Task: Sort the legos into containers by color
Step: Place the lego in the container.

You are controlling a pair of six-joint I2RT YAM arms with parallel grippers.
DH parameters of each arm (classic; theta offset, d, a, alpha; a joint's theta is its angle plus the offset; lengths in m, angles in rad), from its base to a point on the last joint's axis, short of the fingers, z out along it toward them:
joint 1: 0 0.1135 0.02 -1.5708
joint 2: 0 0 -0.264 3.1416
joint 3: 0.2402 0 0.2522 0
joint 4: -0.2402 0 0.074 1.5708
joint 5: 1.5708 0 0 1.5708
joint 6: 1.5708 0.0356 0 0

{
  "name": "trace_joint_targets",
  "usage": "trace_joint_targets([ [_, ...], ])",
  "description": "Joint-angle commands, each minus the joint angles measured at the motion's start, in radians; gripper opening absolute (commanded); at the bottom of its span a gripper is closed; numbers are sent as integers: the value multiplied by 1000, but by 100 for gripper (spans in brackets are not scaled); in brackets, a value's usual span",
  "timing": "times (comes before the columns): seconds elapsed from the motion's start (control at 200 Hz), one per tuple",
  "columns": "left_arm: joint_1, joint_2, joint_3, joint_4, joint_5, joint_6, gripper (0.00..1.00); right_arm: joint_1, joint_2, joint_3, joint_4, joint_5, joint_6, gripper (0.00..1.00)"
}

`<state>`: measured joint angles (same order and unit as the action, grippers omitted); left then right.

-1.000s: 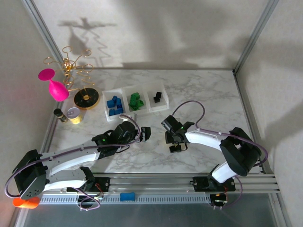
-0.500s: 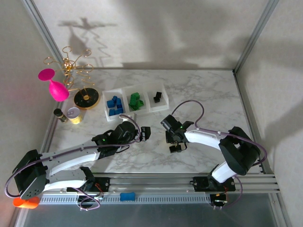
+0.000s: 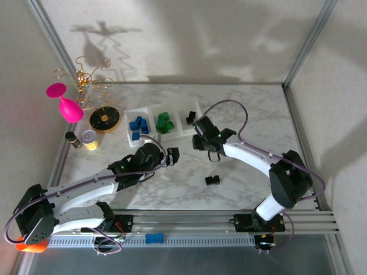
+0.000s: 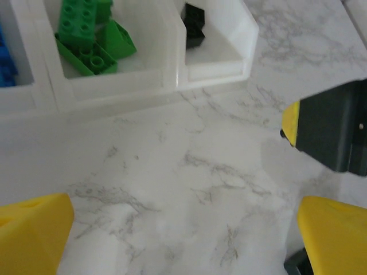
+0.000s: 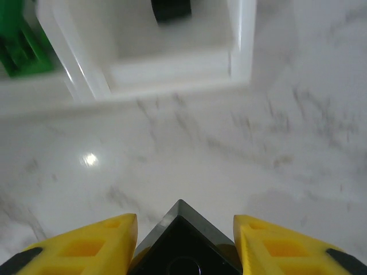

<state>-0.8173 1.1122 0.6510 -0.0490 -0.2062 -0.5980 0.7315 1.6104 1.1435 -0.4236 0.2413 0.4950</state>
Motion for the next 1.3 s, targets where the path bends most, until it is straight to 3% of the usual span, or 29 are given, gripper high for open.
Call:
trace_joint_targets([
  [0.0,49,-17,46,-4,14,26,100,-30,88,101,46,25,-79,44],
  [0.3,164,33,102,23,42,32,99,-90,323,351,142,67,-166,44],
  [0.496,194,55,115,55,59,30,100,-109,458,472,160,63,-208,45],
  [0.686,202,65,118,62,71,28,100,-112,518,549,146,75,-225,53],
  [0.981,204,40,124,66,98,32,100,-112,452,545,132,37,-225,60],
  [1.292,148,14,97,49,136,55,99,-110,213,317,103,-37,-165,64],
])
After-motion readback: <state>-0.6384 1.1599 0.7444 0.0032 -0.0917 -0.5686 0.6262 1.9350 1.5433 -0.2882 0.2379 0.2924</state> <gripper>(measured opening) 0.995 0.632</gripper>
